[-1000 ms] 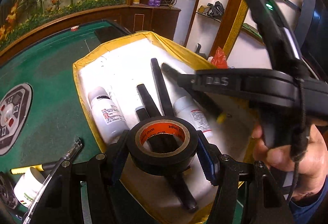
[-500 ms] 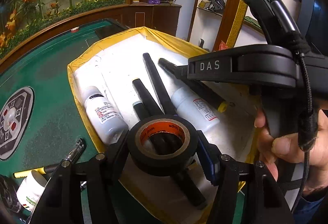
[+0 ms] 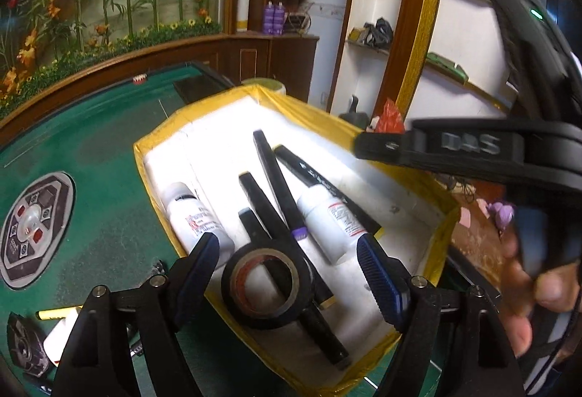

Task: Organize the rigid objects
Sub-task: 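Grasp the black dome-shaped cap with the left tool while the right tool grasps the green-labelled bottle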

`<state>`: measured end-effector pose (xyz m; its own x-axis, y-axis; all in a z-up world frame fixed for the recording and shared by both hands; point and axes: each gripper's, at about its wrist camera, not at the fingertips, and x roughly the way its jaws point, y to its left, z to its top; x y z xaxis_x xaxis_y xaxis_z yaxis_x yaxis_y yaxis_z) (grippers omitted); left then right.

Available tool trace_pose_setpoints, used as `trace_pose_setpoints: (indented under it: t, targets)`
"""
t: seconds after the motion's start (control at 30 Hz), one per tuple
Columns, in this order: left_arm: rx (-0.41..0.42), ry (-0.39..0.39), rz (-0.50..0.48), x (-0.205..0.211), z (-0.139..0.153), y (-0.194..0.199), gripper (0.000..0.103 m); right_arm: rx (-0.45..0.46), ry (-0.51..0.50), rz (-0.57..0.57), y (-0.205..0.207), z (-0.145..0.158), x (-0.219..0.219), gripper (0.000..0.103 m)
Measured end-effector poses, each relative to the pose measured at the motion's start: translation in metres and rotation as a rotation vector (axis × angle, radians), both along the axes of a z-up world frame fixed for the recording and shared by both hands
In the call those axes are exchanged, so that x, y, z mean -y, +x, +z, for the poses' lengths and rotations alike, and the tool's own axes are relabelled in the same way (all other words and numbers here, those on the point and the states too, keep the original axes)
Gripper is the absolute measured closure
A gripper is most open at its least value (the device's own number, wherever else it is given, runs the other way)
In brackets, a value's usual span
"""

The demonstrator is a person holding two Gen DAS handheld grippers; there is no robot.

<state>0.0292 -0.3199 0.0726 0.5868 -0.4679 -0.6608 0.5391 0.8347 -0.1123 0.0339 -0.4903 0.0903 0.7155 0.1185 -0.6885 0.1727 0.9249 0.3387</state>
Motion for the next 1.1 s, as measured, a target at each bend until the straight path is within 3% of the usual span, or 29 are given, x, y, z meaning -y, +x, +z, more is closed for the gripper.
trace_pose_setpoints:
  t: [0.17,0.43,0.53,0.67,0.83,0.93,1.1]
  targets:
    - [0.005,-0.047,0.026,-0.015,0.011,-0.003,0.022,0.027,0.021,-0.009,-0.031,0.012,-0.002,0.073]
    - [-0.087,-0.099,0.067,-0.083,0.022,-0.015,0.022,0.028,0.071,0.096,-0.054,0.02,-0.035,0.071]
    - [-0.087,-0.068,0.137,-0.123,0.023,-0.019,0.021,0.027,0.082,0.159,-0.056,0.018,-0.06,0.07]
    - [-0.095,-0.031,0.278,-0.188,0.016,-0.022,0.007,0.02,0.088,0.225,-0.055,0.015,-0.086,0.066]
    - [-0.14,-0.026,0.43,-0.25,-0.003,-0.012,0.005,-0.004,0.088,0.278,-0.052,0.007,-0.109,0.063]
    - [-0.188,0.003,0.444,-0.257,-0.017,0.001,0.005,-0.015,0.085,0.307,-0.052,0.004,-0.118,0.063]
    - [-0.185,0.16,0.449,-0.235,-0.036,0.016,0.005,-0.024,0.07,0.331,-0.058,0.001,-0.126,0.063]
